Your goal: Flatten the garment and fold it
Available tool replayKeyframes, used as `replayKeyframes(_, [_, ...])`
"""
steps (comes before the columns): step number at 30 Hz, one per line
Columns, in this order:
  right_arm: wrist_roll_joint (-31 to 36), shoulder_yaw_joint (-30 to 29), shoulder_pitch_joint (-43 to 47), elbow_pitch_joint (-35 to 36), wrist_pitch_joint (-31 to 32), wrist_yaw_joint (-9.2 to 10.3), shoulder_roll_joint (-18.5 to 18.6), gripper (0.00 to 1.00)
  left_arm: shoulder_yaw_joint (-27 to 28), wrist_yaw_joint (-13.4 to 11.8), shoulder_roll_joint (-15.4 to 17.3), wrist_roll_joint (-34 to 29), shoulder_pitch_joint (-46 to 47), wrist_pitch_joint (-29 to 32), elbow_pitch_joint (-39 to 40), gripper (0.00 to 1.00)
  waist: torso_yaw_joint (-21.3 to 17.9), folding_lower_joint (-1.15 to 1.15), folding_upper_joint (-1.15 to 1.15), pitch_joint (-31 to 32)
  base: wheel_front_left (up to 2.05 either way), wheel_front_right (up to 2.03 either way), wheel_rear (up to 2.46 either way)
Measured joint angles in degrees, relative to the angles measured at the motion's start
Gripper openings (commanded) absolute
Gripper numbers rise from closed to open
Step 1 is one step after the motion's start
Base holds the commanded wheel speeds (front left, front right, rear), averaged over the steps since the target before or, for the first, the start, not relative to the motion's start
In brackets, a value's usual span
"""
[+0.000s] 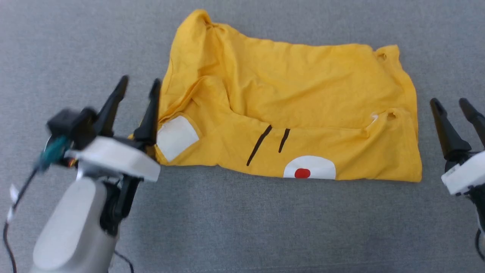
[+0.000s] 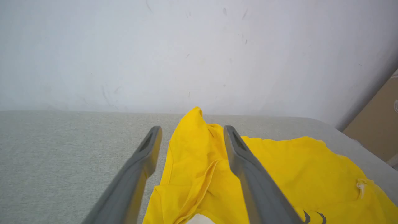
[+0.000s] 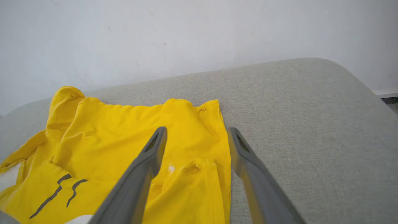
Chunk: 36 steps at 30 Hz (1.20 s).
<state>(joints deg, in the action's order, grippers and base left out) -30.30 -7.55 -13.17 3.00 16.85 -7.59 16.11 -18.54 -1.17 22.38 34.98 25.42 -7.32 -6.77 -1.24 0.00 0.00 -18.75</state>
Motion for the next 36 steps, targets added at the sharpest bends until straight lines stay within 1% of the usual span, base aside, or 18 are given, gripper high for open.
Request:
replayKeyframes(2, [2.1, -1.1, 1.6, 2.1, -3.4, 0.00, -2.0, 1.00, 1.2, -2.3, -0.1, -1.2, -3.4, -3.6, 2.4, 1.00, 0.1, 0.00, 0.00, 1.1, 0.00, 0.00, 0.00])
replayKeyframes(6, [6.5, -2.0, 5.7, 4.8, -10.1, 0.01, -6.2, 1.00, 2.8, -6.5, -1.3, -4.4, -11.0, -6.8, 8.4, 1.00, 0.3, -0.01, 0.00, 3.2, 0.00, 0.00, 0.00])
replayKeyframes(9, [9.8, -2.7, 8.8, 6.0, -14.9, 0.01, -9.3, 1.00, 5.1, -8.4, -2.8, -7.7, -16.3, -7.3, 13.4, 1.00, 0.3, -0.01, 0.00, 4.6, 0.00, 0.00, 0.00])
replayKeyframes(12, [12.0, -2.7, 11.7, 6.6, -19.1, 0.01, -11.3, 1.00, 8.7, -9.0, -5.8, -11.6, -20.7, -7.4, 19.1, 1.00, 0.2, -0.01, 0.00, 5.7, 0.00, 0.00, 0.00])
replayKeyframes(14, [14.4, -3.0, 13.6, 6.5, -22.0, 0.00, -12.0, 1.00, 10.2, -8.3, -8.0, -13.3, -24.0, -7.4, 20.6, 1.00, 0.2, -0.01, 0.00, 6.3, 0.00, 0.00, 0.00])
replayKeyframes(18, [16.4, -5.0, 16.8, 4.4, -27.2, 0.01, -12.9, 1.00, 11.5, -5.5, -10.9, -16.6, -29.4, -7.4, 19.8, 1.00, 0.2, -0.01, 0.00, 7.8, 0.00, 0.00, 0.00])
replayKeyframes(22, [15.9, -5.3, 18.9, 1.0, -29.7, 0.01, -13.0, 1.00, 13.0, -3.2, -13.3, -18.6, -33.2, -7.4, 16.9, 1.00, 0.1, -0.01, 0.00, 9.4, 0.00, 0.00, 0.00])
replayKeyframes(25, [15.1, -5.0, 20.2, -1.2, -30.7, 0.01, -13.0, 1.00, 14.2, -1.9, -14.8, -20.0, -34.9, -7.4, 15.0, 1.00, 0.1, -0.01, 0.00, 10.4, 0.00, 0.00, 0.00])
replayKeyframes(26, [14.7, -4.9, 20.5, -1.7, -31.0, 0.01, -13.0, 1.00, 14.7, -1.8, -15.4, -20.0, -35.2, -7.4, 14.8, 1.00, 0.1, -0.01, 0.00, 10.6, 0.00, 0.00, 0.00])
replayKeyframes(30, [14.5, -4.9, 20.8, -2.8, -31.3, 0.01, -13.1, 1.00, 16.3, -0.1, -16.6, -21.1, -35.7, -7.4, 13.9, 1.00, 0.2, -0.01, 0.00, 11.5, 0.00, 0.00, 0.00])
replayKeyframes(33, [14.5, -5.1, 20.8, -3.1, -31.5, 0.01, -13.1, 1.00, 17.3, 0.8, -16.8, -22.0, -35.6, -7.4, 13.2, 1.00, 0.5, 0.00, 0.00, 11.9, 0.00, 0.00, 0.00])
replayKeyframes(36, [14.5, -5.2, 20.8, -2.9, -31.6, 0.01, -13.1, 1.00, 17.2, 2.2, -16.7, -22.6, -35.1, -7.4, 12.1, 1.00, 0.9, 0.00, 0.00, 11.9, 0.00, 0.00, 0.00])
